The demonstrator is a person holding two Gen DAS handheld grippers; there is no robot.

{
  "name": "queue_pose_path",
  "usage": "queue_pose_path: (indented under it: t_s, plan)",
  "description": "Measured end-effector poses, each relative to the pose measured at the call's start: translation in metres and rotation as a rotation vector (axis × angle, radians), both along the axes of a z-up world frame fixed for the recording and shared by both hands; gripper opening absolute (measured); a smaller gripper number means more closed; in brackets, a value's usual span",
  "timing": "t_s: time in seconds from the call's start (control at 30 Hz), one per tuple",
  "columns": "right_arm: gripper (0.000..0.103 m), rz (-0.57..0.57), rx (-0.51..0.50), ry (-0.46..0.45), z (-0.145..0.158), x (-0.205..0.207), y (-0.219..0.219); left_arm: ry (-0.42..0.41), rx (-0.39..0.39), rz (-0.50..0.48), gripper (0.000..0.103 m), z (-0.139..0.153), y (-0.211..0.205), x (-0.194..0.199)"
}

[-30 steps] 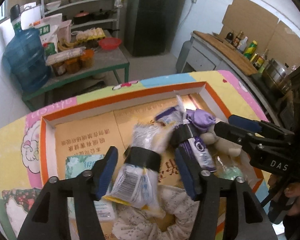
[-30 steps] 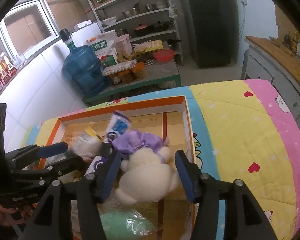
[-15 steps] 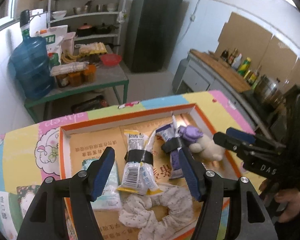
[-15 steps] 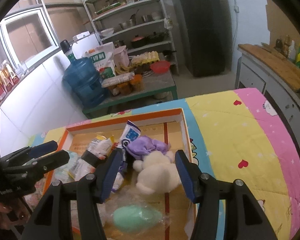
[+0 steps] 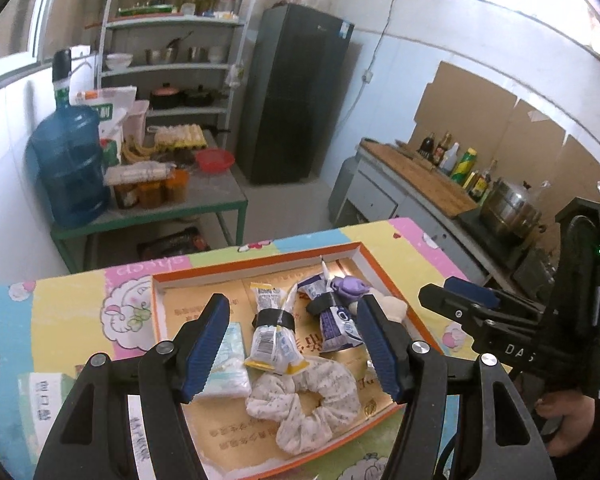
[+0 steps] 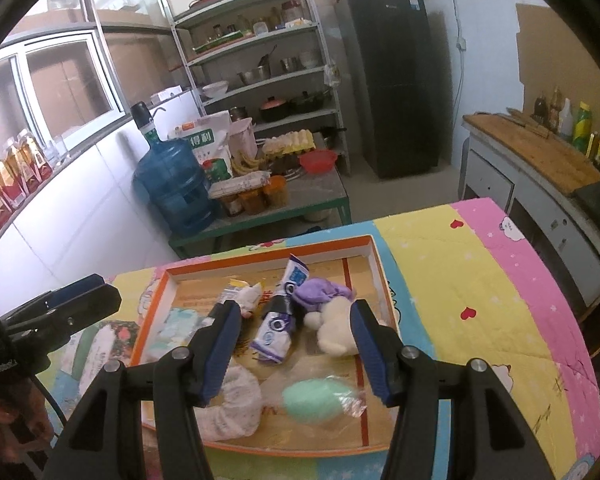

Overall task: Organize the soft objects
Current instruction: 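Withdraw both tools from the box back toward the remaining items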

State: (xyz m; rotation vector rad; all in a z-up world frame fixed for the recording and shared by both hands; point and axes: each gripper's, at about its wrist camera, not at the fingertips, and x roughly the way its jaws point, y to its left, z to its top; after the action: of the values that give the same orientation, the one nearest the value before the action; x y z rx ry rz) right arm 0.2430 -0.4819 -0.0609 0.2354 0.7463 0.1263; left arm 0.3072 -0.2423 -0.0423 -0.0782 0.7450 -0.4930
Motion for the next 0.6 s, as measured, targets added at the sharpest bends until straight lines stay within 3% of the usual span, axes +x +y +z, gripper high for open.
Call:
queue_pose_path:
  t_s: [0.1, 0.2, 0.6]
  plan:
    - [0.058, -0.013, -0.017, -0.016, 0.009, -0.011, 0.011, -0.029, -0.014, 0.005, 0.068, 0.008, 0.012, -0.013]
    - [0.068, -0.017, -0.035, -0.027, 0.016, -0.023, 0.025, -0.043, -0.025, 0.009, 0.068, 0.013, 0.024, -0.026]
    - [0.068, -0.002, -0.081, -0.042, 0.028, -0.079, 0.076, -0.08, -0.052, 0.038, 0.069, 0.019, 0.08, -0.086]
